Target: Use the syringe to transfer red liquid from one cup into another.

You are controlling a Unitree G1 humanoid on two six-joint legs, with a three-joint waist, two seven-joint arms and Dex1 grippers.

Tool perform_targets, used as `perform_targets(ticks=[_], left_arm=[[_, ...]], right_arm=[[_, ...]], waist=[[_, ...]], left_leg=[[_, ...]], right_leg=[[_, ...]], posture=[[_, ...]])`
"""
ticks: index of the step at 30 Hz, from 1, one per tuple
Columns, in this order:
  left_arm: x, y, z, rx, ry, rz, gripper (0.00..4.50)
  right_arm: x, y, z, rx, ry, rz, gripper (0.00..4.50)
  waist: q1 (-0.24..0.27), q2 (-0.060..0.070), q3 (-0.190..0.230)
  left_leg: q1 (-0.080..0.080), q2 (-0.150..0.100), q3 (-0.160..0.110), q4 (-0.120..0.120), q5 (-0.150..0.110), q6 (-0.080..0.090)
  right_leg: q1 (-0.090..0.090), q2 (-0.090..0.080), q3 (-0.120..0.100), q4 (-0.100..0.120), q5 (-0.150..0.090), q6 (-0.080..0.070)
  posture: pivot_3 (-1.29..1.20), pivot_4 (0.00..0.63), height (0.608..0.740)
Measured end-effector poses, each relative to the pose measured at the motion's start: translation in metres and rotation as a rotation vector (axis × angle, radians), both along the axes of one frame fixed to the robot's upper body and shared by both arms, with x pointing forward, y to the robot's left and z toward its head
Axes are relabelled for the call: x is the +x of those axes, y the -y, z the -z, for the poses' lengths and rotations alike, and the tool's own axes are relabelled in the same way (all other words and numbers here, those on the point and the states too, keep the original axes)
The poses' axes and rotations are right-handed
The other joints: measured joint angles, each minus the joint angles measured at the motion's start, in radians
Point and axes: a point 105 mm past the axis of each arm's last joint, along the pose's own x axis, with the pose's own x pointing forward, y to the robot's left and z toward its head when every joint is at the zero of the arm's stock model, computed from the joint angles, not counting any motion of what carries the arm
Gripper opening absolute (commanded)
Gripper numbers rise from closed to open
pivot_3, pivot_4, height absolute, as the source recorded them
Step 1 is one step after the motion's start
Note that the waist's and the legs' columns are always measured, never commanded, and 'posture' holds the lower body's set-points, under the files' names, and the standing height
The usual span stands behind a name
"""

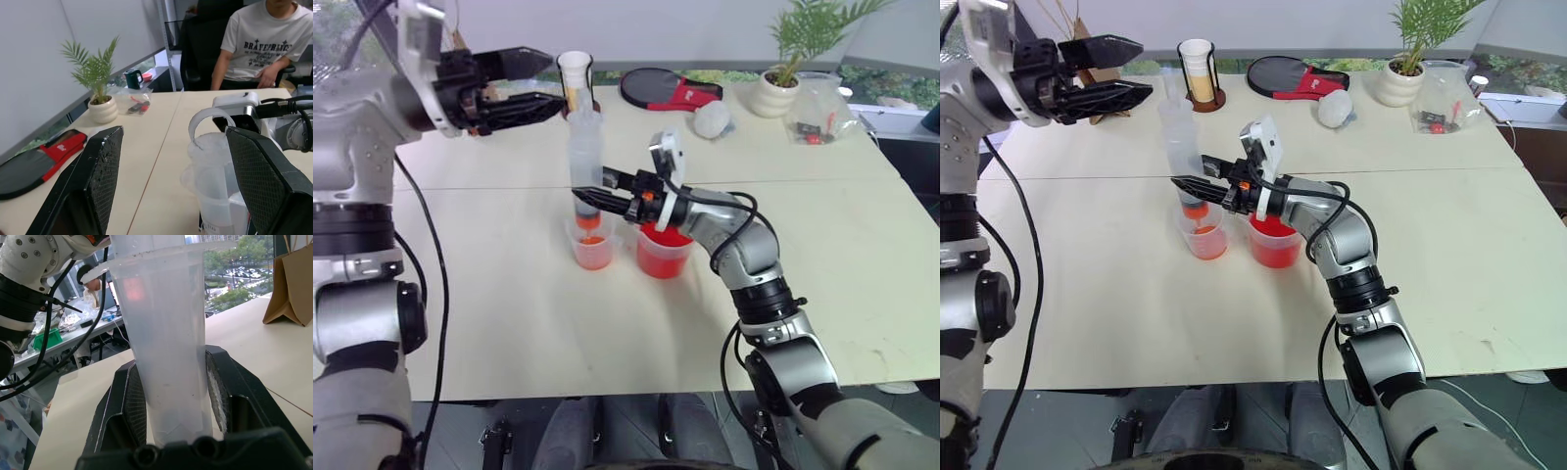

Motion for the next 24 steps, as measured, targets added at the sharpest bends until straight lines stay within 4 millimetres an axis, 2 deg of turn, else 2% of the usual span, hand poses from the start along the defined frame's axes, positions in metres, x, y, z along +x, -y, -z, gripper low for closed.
perform_targets(ticks=[3,4,6,11,17,24], left_arm=[[0.005,0.011,0.008,0.017,-0.003,0.019,3.42],[0.008,0.015,0.009,0.008,0.001,0.025,3.18],[0.012,0.019,0.008,0.014,0.010,0.017,2.53],[0.017,0.031,0.012,0.009,0.024,0.055,0.04],[0.015,0.031,0.014,0.016,0.001,0.079,0.04],[0.003,0.024,0.018,0.069,-0.015,0.090,0.04]], right_arm=[[-0.001,-0.002,0.001,-0.004,0.001,-0.004,1.39],[-0.001,-0.003,0.003,-0.013,0.000,-0.006,1.39],[-0.003,-0.003,0.005,-0.017,0.000,-0.011,1.39],[0.001,0.004,0.003,-0.002,0.002,0.031,1.39],[0.001,0.004,0.005,-0.004,-0.002,0.036,1.39],[-0.004,-0.004,0.008,-0.019,-0.001,-0.001,1.39]], waist=[[0.004,0.000,0.000],[0.004,0.000,0.000],[0.003,0.000,0.000],[0.001,0.000,0.000],[-0.002,0.000,0.000],[0.000,0.000,0.000]], left_leg=[[0.000,0.000,0.000,0.000,0.000,0.000],[0.000,0.000,0.000,0.000,0.000,0.000],[0.000,0.000,0.000,0.000,0.000,0.000],[0.000,0.000,0.000,0.000,0.000,0.000],[0.000,0.000,0.000,0.000,0.000,0.000],[0.000,0.000,0.000,0.000,0.000,0.000]], right_leg=[[0.000,0.000,0.000,0.000,0.000,0.000],[0.000,0.000,0.000,0.000,0.000,0.000],[0.000,0.000,0.000,0.000,0.000,0.000],[0.000,0.000,0.000,0.000,0.000,0.000],[0.000,0.000,0.000,0.000,0.000,0.000],[0.000,0.000,0.000,0.000,0.000,0.000]], posture=[[0.00,0.150,0.740],[0.00,0.150,0.740],[0.00,0.150,0.740],[0.00,0.150,0.740],[0.00,0.150,0.740],[0.00,0.150,0.740]])
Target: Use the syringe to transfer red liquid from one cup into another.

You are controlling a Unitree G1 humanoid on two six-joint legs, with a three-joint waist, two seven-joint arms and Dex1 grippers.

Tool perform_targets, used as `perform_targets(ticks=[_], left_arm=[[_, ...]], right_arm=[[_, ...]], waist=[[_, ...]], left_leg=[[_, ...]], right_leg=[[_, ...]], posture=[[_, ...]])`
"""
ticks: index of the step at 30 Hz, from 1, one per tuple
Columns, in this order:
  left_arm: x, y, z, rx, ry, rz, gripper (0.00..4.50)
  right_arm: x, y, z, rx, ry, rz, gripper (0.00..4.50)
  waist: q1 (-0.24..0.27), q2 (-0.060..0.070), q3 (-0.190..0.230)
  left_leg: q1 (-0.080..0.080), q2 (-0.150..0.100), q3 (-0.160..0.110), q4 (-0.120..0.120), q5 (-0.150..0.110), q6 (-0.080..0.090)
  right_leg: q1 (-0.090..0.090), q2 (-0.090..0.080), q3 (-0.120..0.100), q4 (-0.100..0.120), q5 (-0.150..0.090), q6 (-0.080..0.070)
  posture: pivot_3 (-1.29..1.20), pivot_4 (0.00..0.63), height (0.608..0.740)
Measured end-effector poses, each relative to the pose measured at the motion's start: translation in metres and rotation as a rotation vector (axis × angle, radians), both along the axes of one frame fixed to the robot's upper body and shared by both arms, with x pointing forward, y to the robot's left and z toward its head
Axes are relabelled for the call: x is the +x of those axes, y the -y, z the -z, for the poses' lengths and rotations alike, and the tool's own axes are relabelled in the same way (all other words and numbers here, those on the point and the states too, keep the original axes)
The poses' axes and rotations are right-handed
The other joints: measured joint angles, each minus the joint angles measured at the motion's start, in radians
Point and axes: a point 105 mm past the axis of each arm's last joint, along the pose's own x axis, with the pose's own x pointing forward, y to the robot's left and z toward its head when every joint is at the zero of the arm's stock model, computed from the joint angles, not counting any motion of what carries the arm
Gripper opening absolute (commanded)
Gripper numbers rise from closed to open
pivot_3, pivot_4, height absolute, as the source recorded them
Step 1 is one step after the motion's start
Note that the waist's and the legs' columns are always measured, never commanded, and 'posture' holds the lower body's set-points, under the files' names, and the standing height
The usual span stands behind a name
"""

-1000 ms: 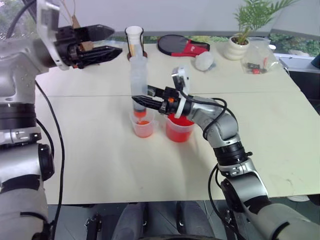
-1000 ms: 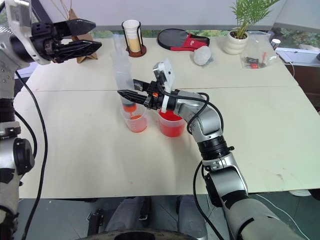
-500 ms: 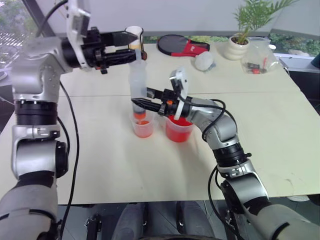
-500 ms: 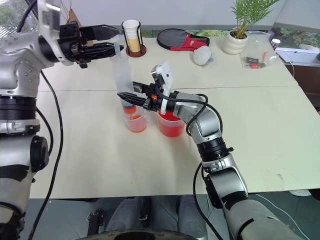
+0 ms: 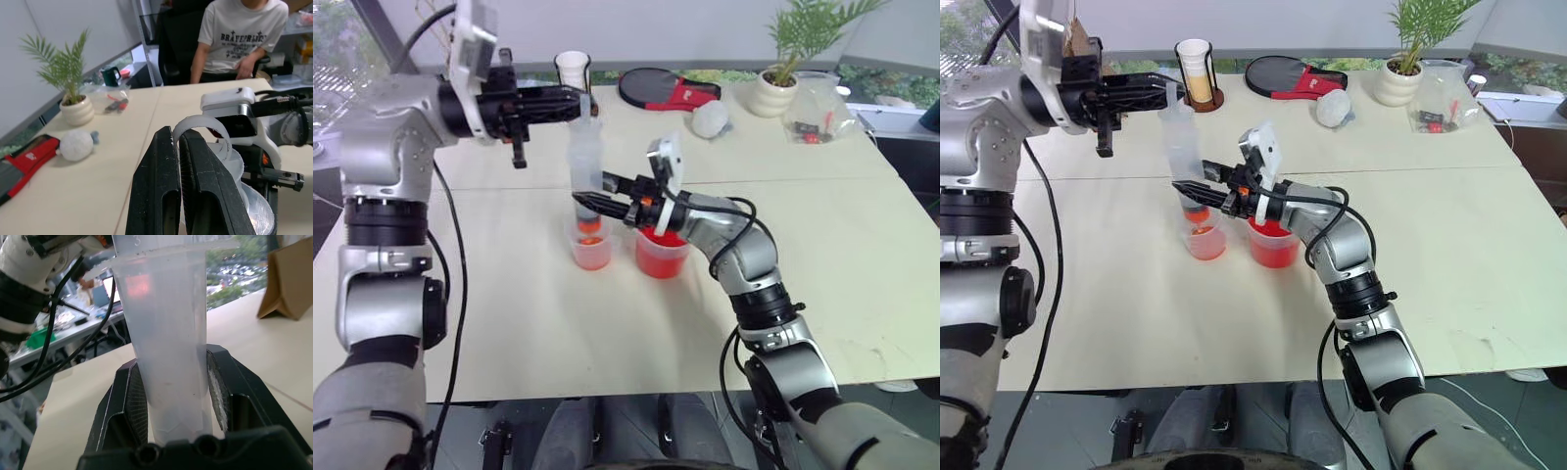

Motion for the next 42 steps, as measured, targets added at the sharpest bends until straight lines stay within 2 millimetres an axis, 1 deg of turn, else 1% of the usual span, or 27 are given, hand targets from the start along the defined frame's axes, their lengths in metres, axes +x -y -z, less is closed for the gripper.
perform_targets(ticks=[5,8,15,24,28,31,33,34,36,41,42], left_arm=[[-0.002,-0.003,0.013,0.004,-0.008,-0.021,0.04],[-0.001,-0.002,0.018,-0.002,-0.002,-0.034,0.04],[-0.002,-0.001,0.022,-0.009,0.015,-0.048,0.04],[0.000,-0.001,0.035,-0.029,-0.017,-0.061,0.04],[0.003,-0.002,0.034,-0.052,-0.027,-0.074,0.04],[0.005,-0.008,0.021,-0.097,-0.052,-0.078,0.93],[0.002,-0.016,0.013,-0.114,-0.081,-0.082,1.87],[0.000,-0.021,0.012,-0.119,-0.109,-0.077,2.41],[-0.005,-0.029,0.012,-0.119,-0.161,-0.065,3.29],[-0.012,-0.059,0.029,-0.093,-0.264,-0.138,3.29],[-0.012,-0.065,0.030,-0.099,-0.271,-0.160,3.29]], right_arm=[[-0.001,-0.002,0.004,-0.037,-0.011,-0.013,1.39],[0.000,-0.001,0.004,-0.047,-0.016,-0.011,1.39],[0.002,0.001,-0.002,-0.063,0.010,0.000,1.39],[0.006,0.006,0.000,-0.096,0.015,0.011,1.39],[0.007,0.006,-0.001,-0.102,0.021,0.015,1.39],[0.009,0.006,-0.014,-0.090,0.054,0.022,1.39],[0.008,0.006,-0.020,-0.073,0.078,0.018,1.39],[0.007,0.006,-0.023,-0.063,0.086,0.017,1.39],[0.006,0.008,-0.028,-0.046,0.105,0.020,1.39],[0.000,0.006,-0.044,-0.017,0.168,0.001,1.39],[-0.001,0.007,-0.046,-0.011,0.171,0.000,1.39]], waist=[[0.003,0.000,0.000],[0.002,0.000,0.000],[0.002,0.000,0.000],[0.002,0.000,0.000],[0.002,0.000,0.000],[0.001,0.000,0.000],[-0.001,0.000,0.000],[-0.001,0.000,0.000],[-0.003,0.000,0.000],[-0.005,0.000,0.000],[-0.005,0.000,0.000]], left_leg=[[0.000,0.000,0.000,0.000,0.000,0.000],[0.000,0.000,0.000,0.000,0.000,0.000],[0.000,0.000,0.000,0.000,0.000,0.000],[0.000,0.000,0.000,0.000,0.000,0.000],[0.000,0.000,0.000,0.000,0.000,0.000],[0.000,0.000,0.000,0.000,0.000,0.000],[0.000,0.000,0.000,0.000,0.000,0.000],[0.000,0.000,0.000,0.000,0.000,0.000],[0.000,0.000,0.000,0.000,0.000,0.000],[0.000,0.000,0.000,-0.001,0.000,0.000],[0.000,0.000,0.000,-0.001,0.000,0.000]], right_leg=[[0.001,0.000,0.000,0.000,0.000,0.000],[0.000,0.000,0.000,0.000,0.000,0.000],[0.000,0.000,0.000,0.000,0.000,0.000],[0.000,0.000,0.000,0.000,0.000,0.000],[0.000,0.000,0.000,0.000,0.000,0.000],[0.000,0.000,0.000,0.000,0.000,0.000],[0.000,0.000,0.000,0.000,0.000,0.000],[0.000,0.000,0.000,0.000,0.000,0.000],[0.000,0.000,0.000,0.000,0.000,0.000],[0.000,0.000,0.000,0.000,0.000,0.000],[0.000,0.000,0.000,0.000,0.000,0.000]], posture=[[0.00,0.150,0.740],[0.00,0.150,0.740],[0.00,0.150,0.740],[0.00,0.150,0.740],[0.00,0.150,0.740],[0.00,0.150,0.740],[0.00,0.150,0.740],[0.00,0.150,0.740],[0.00,0.150,0.740],[0.00,0.150,0.740],[0.00,0.150,0.740]])
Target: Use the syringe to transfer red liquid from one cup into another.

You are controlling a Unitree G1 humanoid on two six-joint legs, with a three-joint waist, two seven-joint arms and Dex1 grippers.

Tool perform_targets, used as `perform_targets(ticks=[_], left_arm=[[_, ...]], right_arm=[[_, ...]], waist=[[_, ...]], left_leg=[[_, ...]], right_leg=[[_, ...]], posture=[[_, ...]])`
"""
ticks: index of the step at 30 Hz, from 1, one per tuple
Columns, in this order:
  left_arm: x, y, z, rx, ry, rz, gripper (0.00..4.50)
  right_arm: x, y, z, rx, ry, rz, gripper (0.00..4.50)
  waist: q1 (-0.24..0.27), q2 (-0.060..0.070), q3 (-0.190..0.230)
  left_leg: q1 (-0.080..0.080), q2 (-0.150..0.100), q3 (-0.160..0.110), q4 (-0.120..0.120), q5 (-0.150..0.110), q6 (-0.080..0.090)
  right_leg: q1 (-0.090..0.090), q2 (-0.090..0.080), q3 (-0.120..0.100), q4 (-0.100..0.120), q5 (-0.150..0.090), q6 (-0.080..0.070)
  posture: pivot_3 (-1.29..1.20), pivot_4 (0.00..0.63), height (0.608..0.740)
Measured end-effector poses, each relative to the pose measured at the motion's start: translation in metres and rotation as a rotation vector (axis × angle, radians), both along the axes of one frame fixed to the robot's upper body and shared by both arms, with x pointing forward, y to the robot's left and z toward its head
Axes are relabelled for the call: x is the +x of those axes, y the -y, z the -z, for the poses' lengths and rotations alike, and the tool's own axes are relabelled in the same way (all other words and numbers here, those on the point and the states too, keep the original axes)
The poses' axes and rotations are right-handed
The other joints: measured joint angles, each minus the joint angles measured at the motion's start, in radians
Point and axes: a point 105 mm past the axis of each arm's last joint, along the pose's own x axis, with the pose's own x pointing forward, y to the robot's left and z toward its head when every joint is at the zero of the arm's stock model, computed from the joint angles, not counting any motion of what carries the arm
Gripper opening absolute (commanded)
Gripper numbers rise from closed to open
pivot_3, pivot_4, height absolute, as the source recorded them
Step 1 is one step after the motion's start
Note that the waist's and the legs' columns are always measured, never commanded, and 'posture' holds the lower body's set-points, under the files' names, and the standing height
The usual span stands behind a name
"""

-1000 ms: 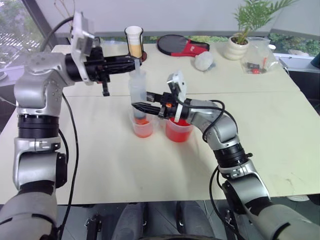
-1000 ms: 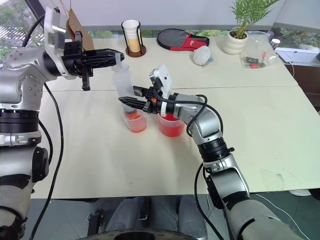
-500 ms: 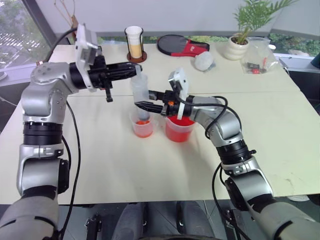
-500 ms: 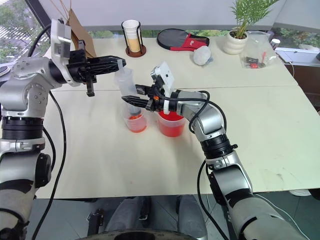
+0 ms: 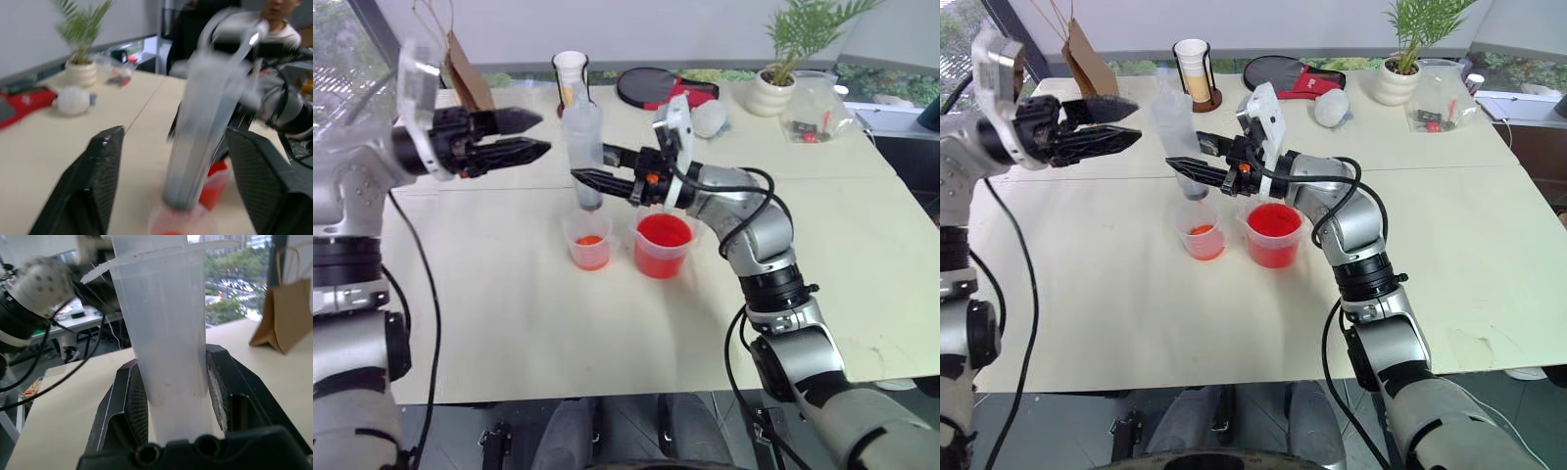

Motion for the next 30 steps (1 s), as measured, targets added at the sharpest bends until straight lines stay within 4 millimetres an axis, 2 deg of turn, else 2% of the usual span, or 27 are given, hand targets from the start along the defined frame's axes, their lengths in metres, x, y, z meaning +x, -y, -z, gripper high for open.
perform_targets(ticks=[3,6,7,9,11,12,14,15,17,19,21,22,24,27,30], left_arm=[[-0.004,-0.017,-0.003,-0.008,0.013,-0.077,3.29],[-0.007,-0.020,-0.001,-0.017,0.019,-0.107,3.29],[-0.009,-0.016,0.003,-0.006,0.018,-0.107,3.29],[-0.014,-0.004,0.012,0.020,0.018,-0.080,3.29],[-0.020,0.008,0.023,0.057,0.003,-0.044,3.29],[-0.023,0.017,0.026,0.063,-0.002,-0.016,3.29],[-0.026,0.031,0.025,0.037,0.012,0.023,3.29],[-0.027,0.034,0.025,0.034,0.017,0.024,3.29],[-0.026,0.040,0.026,0.034,0.027,0.023,3.29],[-0.027,0.052,0.028,0.025,0.035,0.043,3.29],[-0.030,0.060,0.031,0.032,0.033,0.072,3.29],[-0.032,0.063,0.034,0.047,0.036,0.086,3.29],[-0.031,0.064,0.038,0.057,0.035,0.087,3.29],[-0.029,0.071,0.046,0.056,0.014,0.102,3.29],[-0.029,0.073,0.048,0.055,0.014,0.108,3.29]], right_arm=[[0.000,0.001,-0.002,0.020,-0.015,-0.003,1.39],[0.005,0.008,-0.009,0.072,-0.068,0.020,1.39],[0.010,0.014,-0.015,0.122,-0.143,0.038,1.39],[0.020,0.033,-0.042,0.222,-0.239,0.081,1.39],[0.027,0.063,-0.081,0.305,-0.269,0.137,1.39],[0.034,0.088,-0.102,0.332,-0.295,0.198,1.39],[0.043,0.142,-0.126,0.374,-0.363,0.352,1.39],[0.045,0.162,-0.127,0.370,-0.405,0.414,1.39],[0.053,0.196,-0.109,0.308,-0.525,0.568,1.39],[0.062,0.227,-0.071,0.219,-0.701,0.751,1.39],[0.057,0.254,-0.038,0.161,-0.844,0.865,1.39],[0.046,0.271,-0.014,0.095,-0.942,0.936,1.39],[0.028,0.279,0.019,-0.025,-1.083,0.975,1.39],[0.008,0.273,0.060,-0.160,-1.196,0.950,1.39],[0.001,0.271,0.073,-0.200,-1.201,0.940,1.39]], waist=[[0.005,0.000,0.000],[0.012,0.000,0.000],[0.014,0.000,0.000],[0.016,0.000,0.000],[0.017,0.000,0.000],[0.020,0.000,0.000],[0.031,-0.001,0.000],[0.031,-0.001,0.000],[0.026,-0.001,0.000],[0.014,-0.001,0.000],[0.010,0.000,0.000],[0.010,0.000,0.000],[0.006,0.000,0.000],[0.004,0.000,0.000],[0.008,0.001,0.000]], left_leg=[[0.000,0.000,0.000,0.000,0.000,0.000],[0.000,-0.001,0.000,0.000,0.000,0.000],[0.000,-0.001,0.000,0.000,0.000,0.000],[0.000,-0.002,0.000,0.000,0.000,0.000],[-0.001,-0.003,-0.001,0.000,0.000,0.000],[-0.001,-0.003,-0.001,-0.002,0.000,0.000],[-0.001,-0.003,-0.002,-0.004,0.000,0.000],[-0.001,-0.002,-0.001,-0.005,-0.001,0.000],[0.000,-0.003,0.001,-0.007,-0.001,0.000],[-0.001,-0.003,0.003,-0.008,-0.001,0.001],[-0.002,-0.002,0.004,-0.009,-0.001,0.001],[-0.001,-0.002,0.005,-0.011,-0.001,0.001],[0.000,-0.001,0.006,-0.012,0.000,0.001],[0.000,-0.001,0.007,-0.012,0.000,0.001],[0.000,-0.001,0.008,-0.008,0.000,0.002]], right_leg=[[0.000,-0.001,0.000,0.000,0.000,0.000],[0.000,-0.002,0.000,-0.001,0.000,0.000],[0.000,-0.003,0.000,-0.001,0.000,0.000],[0.000,-0.005,0.000,-0.001,0.000,0.000],[0.000,-0.008,0.000,-0.003,0.000,0.000],[0.001,-0.009,0.000,-0.005,0.000,-0.001],[0.004,-0.009,-0.001,-0.014,0.000,-0.001],[0.005,-0.009,-0.001,-0.016,0.000,-0.001],[0.004,-0.009,0.000,-0.017,0.000,-0.001],[0.003,-0.010,0.001,-0.017,0.000,-0.001],[0.001,-0.009,0.001,-0.017,0.000,-0.001],[0.001,-0.009,0.001,-0.017,0.000,-0.001],[0.001,-0.009,0.000,-0.017,0.000,-0.001],[0.001,-0.008,0.000,-0.016,0.000,-0.001],[0.001,-0.006,0.000,-0.016,0.000,-0.001]], posture=[[0.00,0.150,0.740],[0.00,0.150,0.740],[0.00,0.150,0.740],[0.00,0.150,0.740],[0.00,0.150,0.740],[0.00,0.150,0.740],[0.00,0.150,0.740],[0.00,0.150,0.740],[0.00,0.150,0.740],[0.00,0.150,0.740],[0.00,0.150,0.740],[0.00,0.150,0.740],[0.00,0.150,0.740],[0.00,0.150,0.740],[0.00,0.150,0.740]])
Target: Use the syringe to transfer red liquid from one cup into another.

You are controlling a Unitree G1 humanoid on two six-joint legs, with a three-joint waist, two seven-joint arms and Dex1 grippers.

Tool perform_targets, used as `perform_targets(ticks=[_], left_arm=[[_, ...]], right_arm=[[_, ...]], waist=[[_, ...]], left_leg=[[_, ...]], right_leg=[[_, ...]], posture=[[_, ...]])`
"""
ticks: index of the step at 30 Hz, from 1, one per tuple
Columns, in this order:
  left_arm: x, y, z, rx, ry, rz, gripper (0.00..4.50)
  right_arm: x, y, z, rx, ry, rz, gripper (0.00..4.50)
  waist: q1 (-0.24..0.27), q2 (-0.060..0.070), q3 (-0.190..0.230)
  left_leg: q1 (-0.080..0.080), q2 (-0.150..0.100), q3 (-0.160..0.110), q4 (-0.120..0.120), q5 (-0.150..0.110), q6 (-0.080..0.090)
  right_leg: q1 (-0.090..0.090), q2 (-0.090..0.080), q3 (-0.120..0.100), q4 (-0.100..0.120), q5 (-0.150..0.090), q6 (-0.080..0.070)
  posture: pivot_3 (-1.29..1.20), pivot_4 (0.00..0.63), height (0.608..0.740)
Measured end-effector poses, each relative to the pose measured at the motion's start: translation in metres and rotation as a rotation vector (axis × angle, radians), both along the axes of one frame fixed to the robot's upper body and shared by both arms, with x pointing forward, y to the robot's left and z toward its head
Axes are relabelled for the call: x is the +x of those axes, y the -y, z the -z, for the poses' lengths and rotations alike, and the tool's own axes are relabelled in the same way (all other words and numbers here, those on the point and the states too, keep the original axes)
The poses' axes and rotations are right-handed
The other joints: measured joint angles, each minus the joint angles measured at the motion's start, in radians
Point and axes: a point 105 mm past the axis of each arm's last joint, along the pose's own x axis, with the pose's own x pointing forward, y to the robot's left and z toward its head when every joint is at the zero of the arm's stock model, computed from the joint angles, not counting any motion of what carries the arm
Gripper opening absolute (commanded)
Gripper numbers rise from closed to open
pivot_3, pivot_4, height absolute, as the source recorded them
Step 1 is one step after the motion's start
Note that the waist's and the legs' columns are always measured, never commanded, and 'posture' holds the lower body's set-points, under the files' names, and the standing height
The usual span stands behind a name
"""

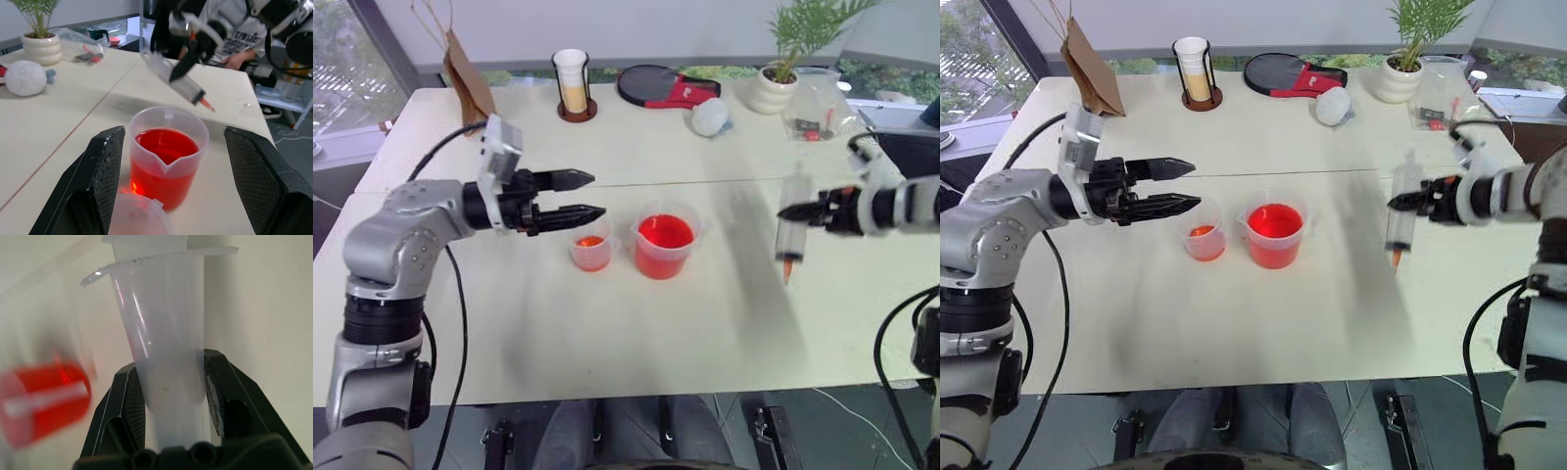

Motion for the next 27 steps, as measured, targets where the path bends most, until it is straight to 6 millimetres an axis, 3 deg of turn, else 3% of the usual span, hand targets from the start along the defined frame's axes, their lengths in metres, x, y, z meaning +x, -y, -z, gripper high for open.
perform_targets(ticks=[6,11,17,18,23,27], left_arm=[[-0.001,0.004,0.010,0.013,-0.030,0.012,3.29],[0.000,0.009,0.014,0.013,-0.037,0.022,3.29],[0.001,0.010,0.017,0.018,-0.044,0.011,3.35],[0.001,0.009,0.019,0.018,-0.049,0.005,3.35],[0.002,0.008,0.023,0.017,-0.058,-0.015,3.35],[0.004,0.000,0.025,0.025,-0.062,-0.054,3.35]], right_arm=[[-0.010,0.008,0.022,-0.040,-0.032,0.035,1.39],[-0.007,0.000,0.031,-0.025,-0.048,0.028,1.39],[-0.003,0.005,0.035,-0.049,-0.058,0.079,4.18],[-0.003,0.006,0.035,-0.051,-0.060,0.084,4.46],[0.000,0.010,0.031,-0.031,-0.052,0.109,4.46],[0.013,0.015,-0.002,0.036,0.152,0.104,4.46]], waist=[[0.008,0.000,0.000],[0.004,0.000,0.000],[0.006,0.000,0.000],[0.005,0.000,0.000],[0.005,0.000,0.000],[0.005,0.000,0.000]], left_leg=[[0.000,0.000,-0.001,0.007,-0.002,0.003],[0.000,0.000,-0.001,0.007,-0.002,0.003],[0.000,0.000,-0.001,0.007,-0.002,0.003],[0.000,0.000,-0.001,0.007,-0.002,0.003],[0.000,0.000,-0.001,0.007,-0.002,0.003],[0.000,0.000,-0.001,0.007,-0.002,0.003]], right_leg=[[0.005,0.000,0.000,0.000,0.000,0.000],[0.005,0.001,0.000,0.000,0.000,0.000],[0.005,0.000,0.000,0.000,0.000,0.000],[0.005,0.000,0.000,0.000,0.000,0.000],[0.005,0.001,0.000,0.000,0.000,0.000],[0.005,0.001,0.000,0.000,0.000,0.000]], posture=[[0.00,0.150,0.740],[0.00,0.150,0.740],[0.00,0.150,0.740],[0.00,0.150,0.740],[0.00,0.150,0.740],[0.00,0.150,0.740]])
